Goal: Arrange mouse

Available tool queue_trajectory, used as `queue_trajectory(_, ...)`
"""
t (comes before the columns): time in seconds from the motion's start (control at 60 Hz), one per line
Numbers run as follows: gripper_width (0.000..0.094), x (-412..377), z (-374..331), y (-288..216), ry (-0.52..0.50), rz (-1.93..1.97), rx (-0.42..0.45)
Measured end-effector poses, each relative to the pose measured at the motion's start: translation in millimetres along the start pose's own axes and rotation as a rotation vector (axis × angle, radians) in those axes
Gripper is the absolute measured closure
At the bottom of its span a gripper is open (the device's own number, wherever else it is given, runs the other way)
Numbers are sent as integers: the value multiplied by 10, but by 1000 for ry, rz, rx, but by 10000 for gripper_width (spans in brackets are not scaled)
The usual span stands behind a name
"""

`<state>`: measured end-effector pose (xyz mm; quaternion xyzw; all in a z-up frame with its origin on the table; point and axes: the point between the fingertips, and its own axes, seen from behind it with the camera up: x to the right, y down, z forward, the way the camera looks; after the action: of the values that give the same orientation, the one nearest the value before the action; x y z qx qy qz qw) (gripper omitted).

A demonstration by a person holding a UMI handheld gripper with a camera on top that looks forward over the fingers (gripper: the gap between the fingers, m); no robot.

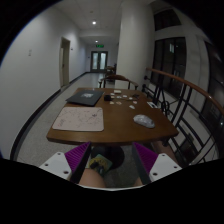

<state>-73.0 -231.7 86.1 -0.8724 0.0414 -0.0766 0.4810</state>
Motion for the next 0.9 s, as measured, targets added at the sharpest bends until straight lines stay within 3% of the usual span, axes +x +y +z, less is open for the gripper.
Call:
queue_trajectory(0.283, 100, 572, 355, -132, 61, 11, -6)
queue_trajectory(0.533, 101, 1448, 1377, -170, 97, 14, -72)
queue_trajectory(0.733, 102, 1799, 2154, -103, 37, 27, -145)
queue_trajectory(0.9, 91, 1922, 2552, -198, 5, 18, -146)
